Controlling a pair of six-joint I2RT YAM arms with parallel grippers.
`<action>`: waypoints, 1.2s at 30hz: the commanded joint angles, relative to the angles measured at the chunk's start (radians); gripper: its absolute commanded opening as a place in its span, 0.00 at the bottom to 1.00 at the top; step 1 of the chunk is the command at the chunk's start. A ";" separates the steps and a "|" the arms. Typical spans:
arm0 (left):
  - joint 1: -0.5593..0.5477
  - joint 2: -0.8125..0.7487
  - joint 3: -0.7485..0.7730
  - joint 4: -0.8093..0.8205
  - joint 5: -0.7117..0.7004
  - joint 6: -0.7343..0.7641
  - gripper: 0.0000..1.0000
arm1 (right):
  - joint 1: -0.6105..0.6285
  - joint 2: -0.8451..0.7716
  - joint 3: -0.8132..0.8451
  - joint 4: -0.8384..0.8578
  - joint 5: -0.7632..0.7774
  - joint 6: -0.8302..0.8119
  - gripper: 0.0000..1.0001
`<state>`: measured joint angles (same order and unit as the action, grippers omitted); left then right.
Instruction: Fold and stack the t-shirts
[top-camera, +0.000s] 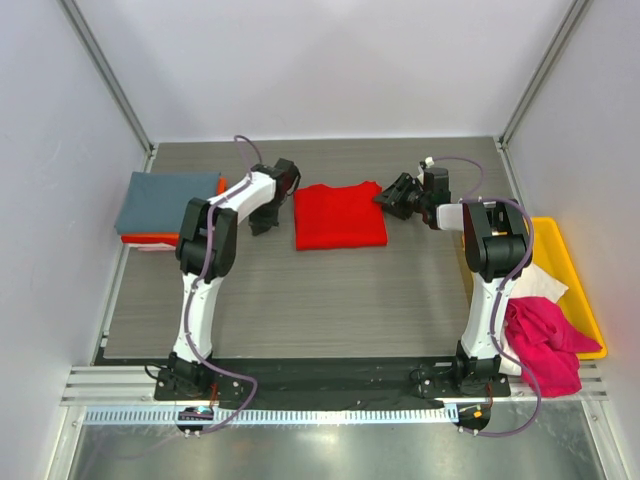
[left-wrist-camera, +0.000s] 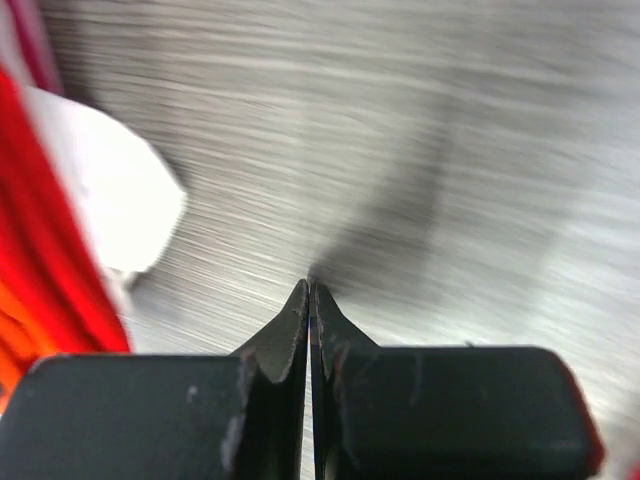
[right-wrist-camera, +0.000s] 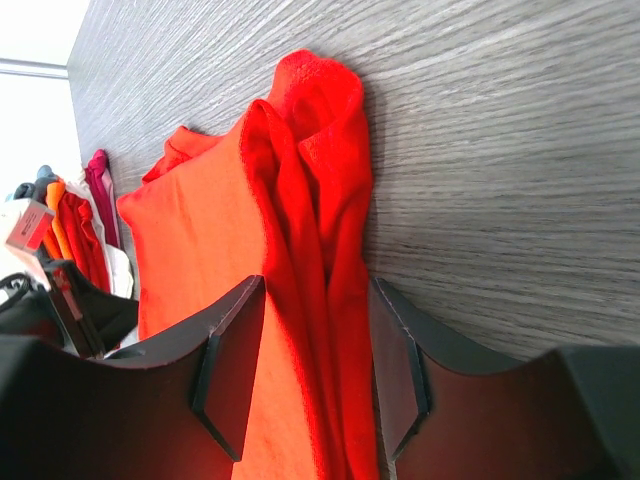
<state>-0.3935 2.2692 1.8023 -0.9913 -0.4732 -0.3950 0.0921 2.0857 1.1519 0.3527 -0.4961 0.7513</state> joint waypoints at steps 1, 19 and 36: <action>-0.033 -0.050 0.029 0.025 0.050 -0.044 0.00 | 0.000 -0.047 -0.004 -0.008 0.013 -0.020 0.52; 0.120 0.111 0.169 -0.118 -0.027 -0.004 0.53 | 0.000 -0.052 -0.009 -0.004 0.002 -0.021 0.55; 0.199 0.179 0.213 -0.196 0.013 0.015 0.08 | -0.003 -0.056 -0.017 0.012 -0.007 -0.013 0.54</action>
<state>-0.2073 2.4031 2.0144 -1.1744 -0.4870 -0.3836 0.0902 2.0853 1.1488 0.3603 -0.5041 0.7517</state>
